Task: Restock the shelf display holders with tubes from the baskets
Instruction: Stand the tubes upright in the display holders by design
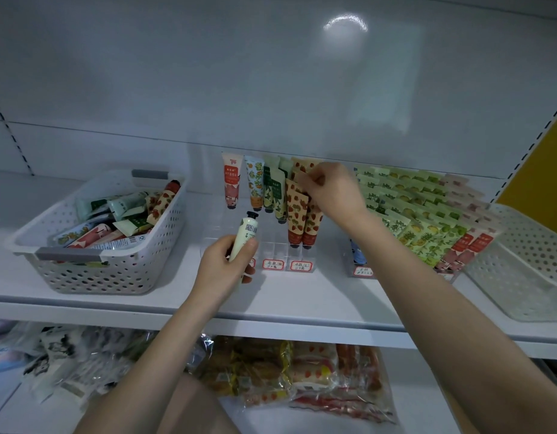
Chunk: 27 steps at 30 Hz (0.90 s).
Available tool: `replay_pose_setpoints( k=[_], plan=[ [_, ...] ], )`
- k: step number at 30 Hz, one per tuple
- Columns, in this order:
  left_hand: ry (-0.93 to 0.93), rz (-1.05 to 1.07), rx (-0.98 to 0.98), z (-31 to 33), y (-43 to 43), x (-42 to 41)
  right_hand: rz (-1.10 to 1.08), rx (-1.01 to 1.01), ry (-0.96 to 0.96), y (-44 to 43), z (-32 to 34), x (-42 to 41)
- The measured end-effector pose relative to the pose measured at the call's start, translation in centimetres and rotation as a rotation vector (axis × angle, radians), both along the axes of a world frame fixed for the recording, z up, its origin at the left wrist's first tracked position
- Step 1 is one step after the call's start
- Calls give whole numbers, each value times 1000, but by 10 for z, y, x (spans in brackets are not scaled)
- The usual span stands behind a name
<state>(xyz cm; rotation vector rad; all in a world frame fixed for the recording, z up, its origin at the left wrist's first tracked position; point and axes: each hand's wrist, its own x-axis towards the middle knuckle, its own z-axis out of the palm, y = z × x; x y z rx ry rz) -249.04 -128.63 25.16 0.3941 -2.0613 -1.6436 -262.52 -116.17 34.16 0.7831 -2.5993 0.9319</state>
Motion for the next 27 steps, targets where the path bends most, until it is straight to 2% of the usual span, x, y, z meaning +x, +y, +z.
replay_pose_setpoints(
  k=[3, 7, 19, 27],
  plan=[
    [-5, 8, 1, 0, -1, 0, 5, 10, -110, -5, 16, -6],
    [-11, 18, -2, 0, -2, 1, 16, 170, -203, -11, 25, -13],
    [-17, 18, 0, -2, -1, 0, 9, 469, -83, -9, 28, -13],
    [-16, 21, -6, -4, -1, -1, 4, 461, 2, -10, 21, -13]
  ],
)
